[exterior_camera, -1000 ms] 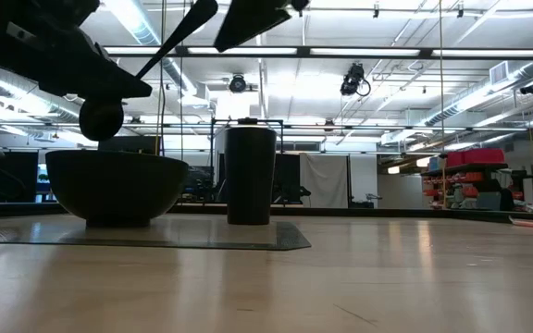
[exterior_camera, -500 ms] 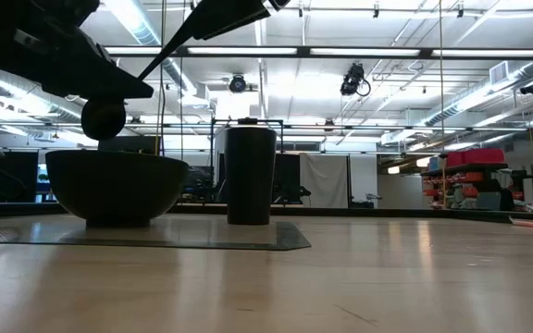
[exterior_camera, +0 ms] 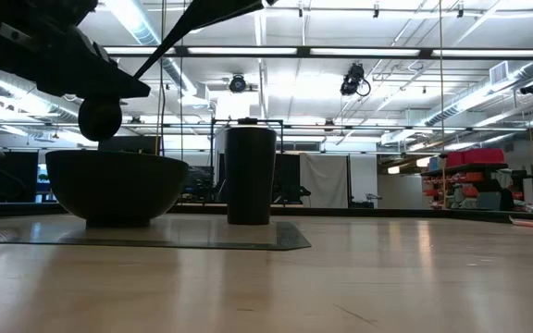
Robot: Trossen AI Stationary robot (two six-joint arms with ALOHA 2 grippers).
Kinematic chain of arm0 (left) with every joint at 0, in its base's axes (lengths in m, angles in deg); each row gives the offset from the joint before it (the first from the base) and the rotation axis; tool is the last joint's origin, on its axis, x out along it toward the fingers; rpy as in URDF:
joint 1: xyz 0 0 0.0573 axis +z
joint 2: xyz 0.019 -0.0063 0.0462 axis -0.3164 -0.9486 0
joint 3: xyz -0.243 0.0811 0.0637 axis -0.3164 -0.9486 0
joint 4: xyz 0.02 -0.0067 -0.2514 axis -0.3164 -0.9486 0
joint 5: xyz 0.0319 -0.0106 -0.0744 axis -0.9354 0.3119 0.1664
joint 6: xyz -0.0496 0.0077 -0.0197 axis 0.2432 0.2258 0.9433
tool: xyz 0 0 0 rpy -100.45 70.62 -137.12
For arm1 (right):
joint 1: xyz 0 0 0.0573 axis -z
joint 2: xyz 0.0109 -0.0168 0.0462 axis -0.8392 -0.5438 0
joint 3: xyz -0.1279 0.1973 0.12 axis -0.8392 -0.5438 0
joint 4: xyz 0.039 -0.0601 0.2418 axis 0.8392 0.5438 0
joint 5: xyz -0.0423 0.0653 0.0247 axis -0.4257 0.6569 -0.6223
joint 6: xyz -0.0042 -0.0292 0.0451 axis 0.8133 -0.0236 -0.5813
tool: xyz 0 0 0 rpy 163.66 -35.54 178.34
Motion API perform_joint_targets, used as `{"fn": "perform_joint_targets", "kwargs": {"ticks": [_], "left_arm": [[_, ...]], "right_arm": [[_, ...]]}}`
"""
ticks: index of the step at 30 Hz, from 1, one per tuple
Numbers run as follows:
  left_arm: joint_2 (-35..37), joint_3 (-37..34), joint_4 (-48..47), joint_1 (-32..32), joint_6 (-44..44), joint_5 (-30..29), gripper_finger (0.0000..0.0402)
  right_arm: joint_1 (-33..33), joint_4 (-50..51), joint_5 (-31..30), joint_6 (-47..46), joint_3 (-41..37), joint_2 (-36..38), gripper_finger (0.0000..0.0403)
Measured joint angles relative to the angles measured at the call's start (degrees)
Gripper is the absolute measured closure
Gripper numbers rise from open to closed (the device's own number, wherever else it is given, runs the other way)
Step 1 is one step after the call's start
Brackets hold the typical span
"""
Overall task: Pick & Place Utensil
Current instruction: Put the black spoon into the black bowl
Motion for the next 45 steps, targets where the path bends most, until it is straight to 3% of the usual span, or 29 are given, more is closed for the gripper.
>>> {"fn": "perform_joint_targets", "kwargs": {"ticks": [10, 20, 25, 34, 41, 45], "left_arm": [[0.0, 0.0, -0.01, 0.0, 1.5, 0.73, 0.039], [0.0, 0.07, 0.29, 0.0, 3.15, 0.45, 0.0309], [1.16, 0.07, 0.1, -0.01, 3.66, 0.65, 0.0268], [14.18, 0.09, -3.22, -3.34, 2.15, 0.86, 0.0212], [21.73, 0.09, -5.97, -3.48, 3.27, -1.71, 0.0209], [23.63, 0.09, -5.96, -3.45, 3.01, -2.89, 0.0215]], "right_arm": [[0.15, 0.05, 2.47, 2.75, 0.0, 0.0, 0.0382], [0.09, 0.63, 2.06, 5.47, 0.0, -0.02, 0.0399], [0.11, 0.85, 1.5, 12.49, 0.0, -0.02, 0.0401], [0.34, 3.18, -0.15, 20.59, 0.0, -0.02, 0.0402], [1.37, 2.73, 7.36, 26.92, 0.02, -0.51, 0.0403], [1.88, 2.7, 8.07, 31.75, 0.02, -2.02, 0.0403]]}}
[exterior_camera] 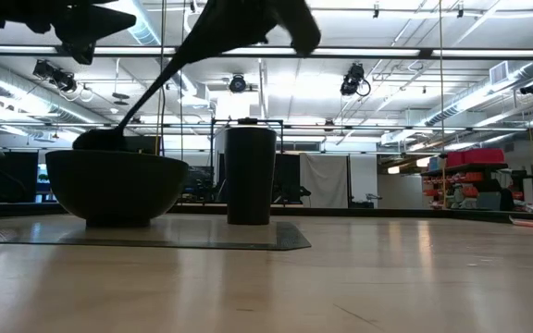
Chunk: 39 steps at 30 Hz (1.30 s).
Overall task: Pick & Place Utensil
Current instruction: Put the black spoon into the black bowl
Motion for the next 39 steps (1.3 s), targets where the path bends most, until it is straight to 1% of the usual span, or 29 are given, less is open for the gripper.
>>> {"fn": "perform_joint_targets", "kwargs": {"ticks": [7, 10, 15, 18, 21, 24, 26, 31, 34, 39], "left_arm": [[-0.03, 0.04, -0.45, 0.04, -0.04, -0.41, 0.022], [-0.03, 0.04, -0.41, 0.07, -0.06, -0.55, 0.022], [-0.03, 0.04, -0.41, 0.07, -0.12, -0.57, 0.022], [-0.03, 0.04, -0.41, 0.07, -1.1, -1.48, 0.022], [-0.03, 0.04, -0.74, 0.11, -1.55, -3.47, 0.022], [0.0, 0.04, -1.65, 0.13, -1.37, -4.58, 0.022], [-0.03, 0.04, -2.15, 0.12, -1.24, -4.44, 0.022], [0.0, 0.04, -1.92, 0.0, -1.05, -0.04, 0.022], [-0.02, 0.04, -2.15, 0.0, -0.01, 0.54, 0.022], [0.0, 0.04, -2.38, 0.0, 0.0, 0.55, 0.022]], "right_arm": [[1.08, 2.16, -1.77, 3.91, 2.56, -0.56, 0.0403], [1.84, 2.99, -1.15, 5.55, 2.56, -0.56, 0.0403], [3.22, 5.37, 0.26, 5.58, 3.23, -1.17, 0.0403], [3.9, 9.24, 0.96, 3.09, 8.48, -2.76, 0.0403], [4.33, 16.32, 1.19, 0.88, 14.84, -5.64, 0.0403], [4.65, 19.61, 1.97, -0.65, 18.06, -8.3, 0.0403], [4.89, 19.26, 3.11, -0.67, 18.42, -8.9, 0.0403], [5.14, 16.76, 3.0, 0.04, 17.29, -10.13, 0.0403], [5.14, 12.16, 2.73, 1.75, 15.28, -10.1, 0.0399], [5.31, 11.0, 2.62, 3.66, 12.81, -10.03, 0.0395]]}}
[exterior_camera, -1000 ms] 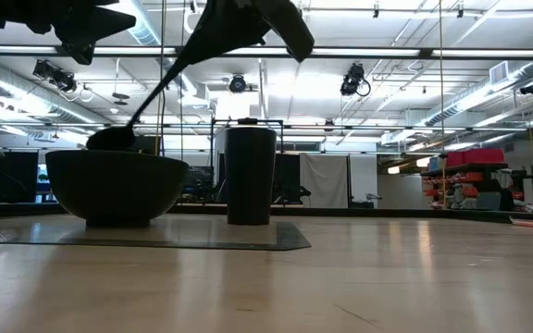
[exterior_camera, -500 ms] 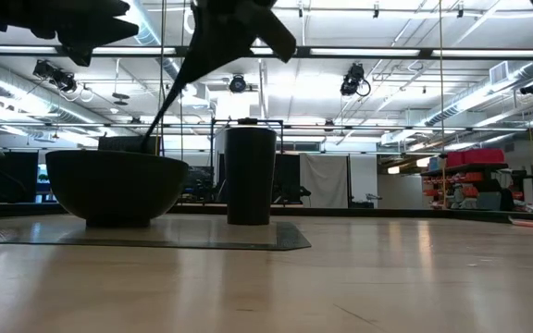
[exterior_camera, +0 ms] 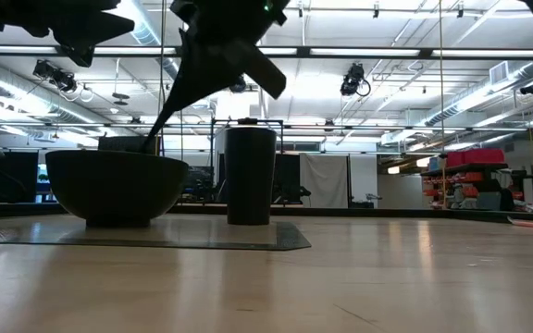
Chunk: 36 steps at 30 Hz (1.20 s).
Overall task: Pick & Place Utensil
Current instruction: Put the black spoon into the black bowl
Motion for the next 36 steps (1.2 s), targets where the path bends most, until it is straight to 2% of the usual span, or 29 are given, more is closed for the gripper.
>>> {"fn": "perform_joint_targets", "kwargs": {"ticks": [6, 17, 28, 36], "left_arm": [[-0.01, 0.0, -0.16, 0.0, -0.04, 0.0, 0.022], [-0.02, 0.0, -0.82, 0.01, -0.03, 0.0, 0.022], [-0.01, 0.0, -1.44, 0.0, -0.03, 0.0, 0.022], [-0.01, 0.0, -1.42, 0.0, -0.02, 0.0, 0.022]], "right_arm": [[0.2, -2.04, -2.46, 0.57, -2.13, 0.03, 0.0394], [-0.04, -2.75, -1.7, 1.22, -2.96, 0.09, 0.0391], [-1.41, -2.55, -3.32, 1.46, -2.96, 0.09, 0.034], [-1.73, -1.29, -2.95, 0.08, -2.96, 0.09, 0.0323]]}}
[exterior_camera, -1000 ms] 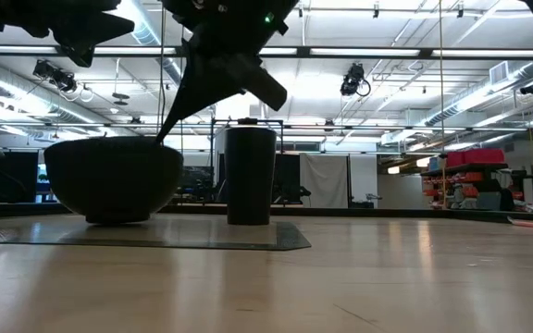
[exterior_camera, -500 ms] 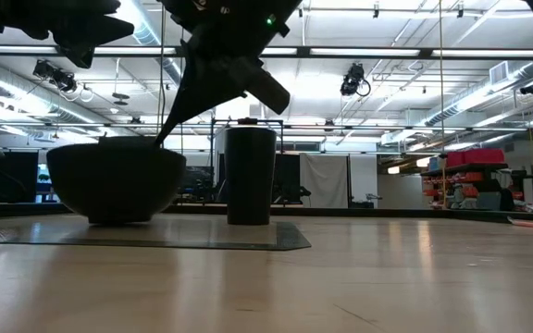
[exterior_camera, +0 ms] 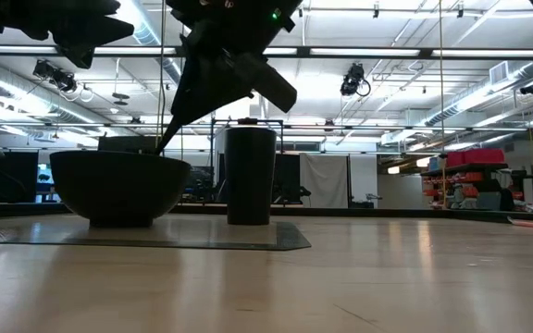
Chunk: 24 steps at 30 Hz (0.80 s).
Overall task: Pick & Place Utensil
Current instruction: Put the black spoon into the black bowl
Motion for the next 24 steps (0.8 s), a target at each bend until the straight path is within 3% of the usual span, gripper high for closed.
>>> {"fn": "perform_joint_targets", "kwargs": {"ticks": [24], "left_arm": [[0.0, 0.0, 0.04, 0.0, 0.43, 0.0, 0.022]], "right_arm": [[-0.26, 5.31, 4.61, -3.73, 0.0, 0.0, 0.0311]]}}
